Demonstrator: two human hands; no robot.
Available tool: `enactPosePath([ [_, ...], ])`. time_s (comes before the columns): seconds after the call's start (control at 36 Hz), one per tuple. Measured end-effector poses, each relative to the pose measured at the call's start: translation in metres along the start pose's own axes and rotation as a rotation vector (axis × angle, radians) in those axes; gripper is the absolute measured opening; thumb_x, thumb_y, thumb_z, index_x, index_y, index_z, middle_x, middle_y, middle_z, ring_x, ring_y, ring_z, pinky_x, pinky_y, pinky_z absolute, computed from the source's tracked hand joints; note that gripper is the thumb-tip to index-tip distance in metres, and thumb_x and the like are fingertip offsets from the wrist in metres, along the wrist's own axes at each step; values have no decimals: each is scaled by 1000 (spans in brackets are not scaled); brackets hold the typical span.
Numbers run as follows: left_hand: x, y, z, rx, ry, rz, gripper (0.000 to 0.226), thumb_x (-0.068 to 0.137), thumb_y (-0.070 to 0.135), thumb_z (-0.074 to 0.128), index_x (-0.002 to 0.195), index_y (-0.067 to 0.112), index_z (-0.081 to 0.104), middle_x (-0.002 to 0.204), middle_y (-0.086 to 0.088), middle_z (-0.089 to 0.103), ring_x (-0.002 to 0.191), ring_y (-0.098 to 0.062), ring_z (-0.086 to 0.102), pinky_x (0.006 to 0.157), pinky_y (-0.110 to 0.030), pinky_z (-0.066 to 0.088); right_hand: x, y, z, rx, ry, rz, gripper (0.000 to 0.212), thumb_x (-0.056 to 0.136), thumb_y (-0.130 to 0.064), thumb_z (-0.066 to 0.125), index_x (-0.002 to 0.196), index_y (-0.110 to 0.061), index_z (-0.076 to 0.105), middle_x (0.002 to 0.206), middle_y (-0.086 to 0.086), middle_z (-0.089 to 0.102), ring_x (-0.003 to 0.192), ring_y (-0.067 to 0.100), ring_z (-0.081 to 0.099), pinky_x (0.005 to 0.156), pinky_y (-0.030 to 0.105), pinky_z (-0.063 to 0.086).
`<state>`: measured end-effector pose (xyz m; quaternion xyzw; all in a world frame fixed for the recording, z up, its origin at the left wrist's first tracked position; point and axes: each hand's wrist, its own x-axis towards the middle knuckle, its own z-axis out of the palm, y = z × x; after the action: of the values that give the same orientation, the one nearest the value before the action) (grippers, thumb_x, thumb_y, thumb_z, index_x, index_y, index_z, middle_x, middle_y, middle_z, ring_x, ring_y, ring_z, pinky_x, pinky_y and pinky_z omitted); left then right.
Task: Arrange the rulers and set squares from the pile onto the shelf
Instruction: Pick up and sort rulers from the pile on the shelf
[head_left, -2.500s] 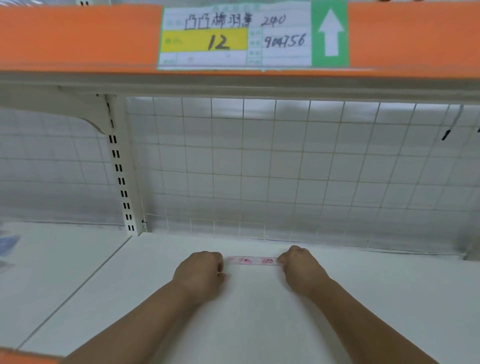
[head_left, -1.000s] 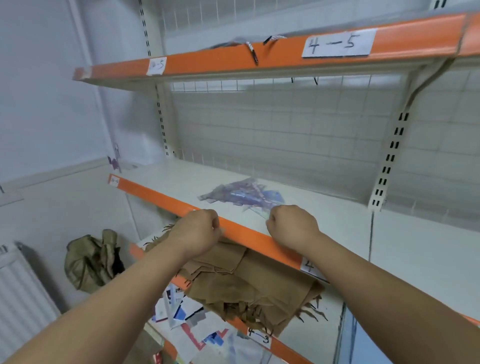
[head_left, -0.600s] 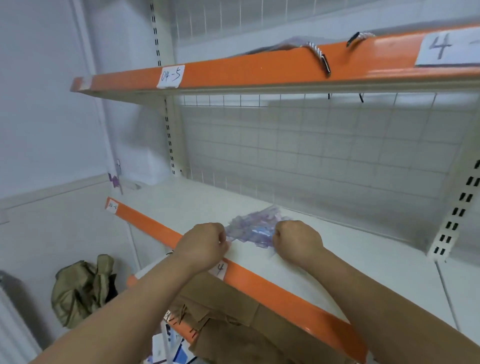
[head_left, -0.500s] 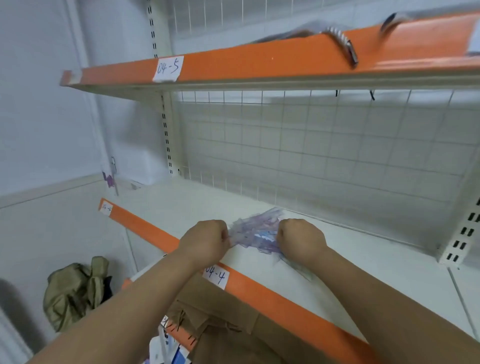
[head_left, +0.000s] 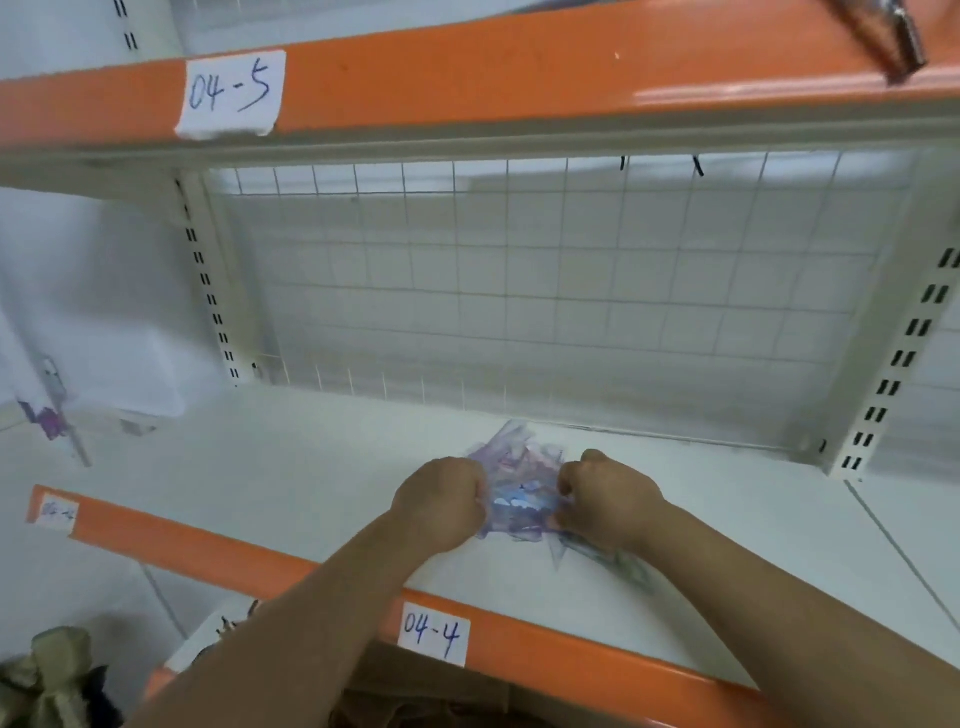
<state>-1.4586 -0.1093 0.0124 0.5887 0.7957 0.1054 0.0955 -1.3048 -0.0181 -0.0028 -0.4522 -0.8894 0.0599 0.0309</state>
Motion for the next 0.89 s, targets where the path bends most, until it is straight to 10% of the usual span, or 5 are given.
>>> enactPosePath([
  [0.89,36,-11,17,53,-47,208,23,78,30,70,96,14,70,101,-5,69,93,-22,61,78,-29,51,-12,12,-9,-24,17,-106,14,85,-10,53,88,-16,65,90,-2,46,80,16,48,75,28,43],
])
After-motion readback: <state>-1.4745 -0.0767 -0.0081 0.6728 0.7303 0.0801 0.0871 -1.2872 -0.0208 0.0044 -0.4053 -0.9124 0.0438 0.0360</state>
